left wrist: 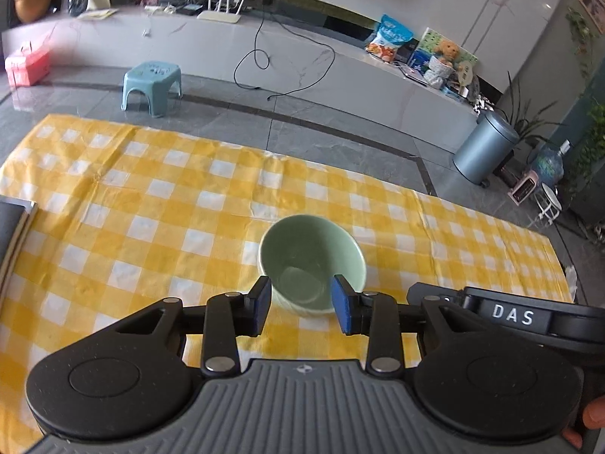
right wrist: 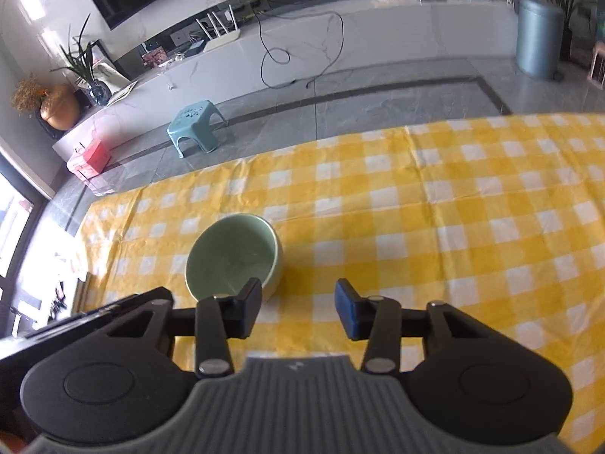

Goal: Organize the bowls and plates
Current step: 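Move both grippers to the pale green bowl rim and close on it, then lift the green bowl with both grippers and lower it into the steel bowls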

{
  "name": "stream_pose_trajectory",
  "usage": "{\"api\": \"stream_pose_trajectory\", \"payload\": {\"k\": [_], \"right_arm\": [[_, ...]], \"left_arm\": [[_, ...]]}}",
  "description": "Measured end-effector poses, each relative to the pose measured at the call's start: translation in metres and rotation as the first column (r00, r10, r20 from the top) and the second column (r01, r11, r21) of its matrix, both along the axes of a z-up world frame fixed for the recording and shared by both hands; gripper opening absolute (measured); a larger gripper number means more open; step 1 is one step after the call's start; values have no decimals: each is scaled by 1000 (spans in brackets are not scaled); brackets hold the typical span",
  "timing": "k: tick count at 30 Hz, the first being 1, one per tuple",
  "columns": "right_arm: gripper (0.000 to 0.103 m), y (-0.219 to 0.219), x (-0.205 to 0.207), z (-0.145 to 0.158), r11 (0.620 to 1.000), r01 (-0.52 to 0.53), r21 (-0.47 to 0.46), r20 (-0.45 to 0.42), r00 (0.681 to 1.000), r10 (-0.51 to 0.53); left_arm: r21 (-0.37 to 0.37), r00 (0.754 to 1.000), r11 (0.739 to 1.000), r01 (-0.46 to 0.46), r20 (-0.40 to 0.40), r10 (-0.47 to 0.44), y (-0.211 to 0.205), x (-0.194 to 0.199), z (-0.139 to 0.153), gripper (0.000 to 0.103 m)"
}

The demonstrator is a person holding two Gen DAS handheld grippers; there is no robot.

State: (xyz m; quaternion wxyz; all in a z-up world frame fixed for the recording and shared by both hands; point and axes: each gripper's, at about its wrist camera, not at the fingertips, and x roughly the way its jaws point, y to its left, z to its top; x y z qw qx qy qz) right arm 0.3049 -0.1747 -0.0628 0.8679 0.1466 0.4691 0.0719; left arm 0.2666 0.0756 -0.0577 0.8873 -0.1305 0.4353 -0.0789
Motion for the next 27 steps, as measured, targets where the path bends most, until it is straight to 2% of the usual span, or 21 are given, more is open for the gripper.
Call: {"api": "stream_pose_trajectory", "payload": {"k": [4,10,17,20,27], "right_arm": [[33,12,23,-14,999,-5,33,-45,999,7],[27,31,47,-39,999,23,32,-106,994,-20],[13,38,59,-64,996,72,43,-166,984,-64],[13,37,60,-69,994,92,66,-172,982,-79],[12,35,62,-74,990,109,90,-175,980,-92]], "left_arm": [[25,999,999,-34,-12,34,4,21,-22,40],[-17,995,998,-66,-76,64,11,41,-41,40],[-8,989,997,-72,-129,70,9,54,-56,24],[-17,987,997,-71,-148,68,8,56,-60,15],[5,985,996,-86,-150,85,3,56,-59,11]]}}
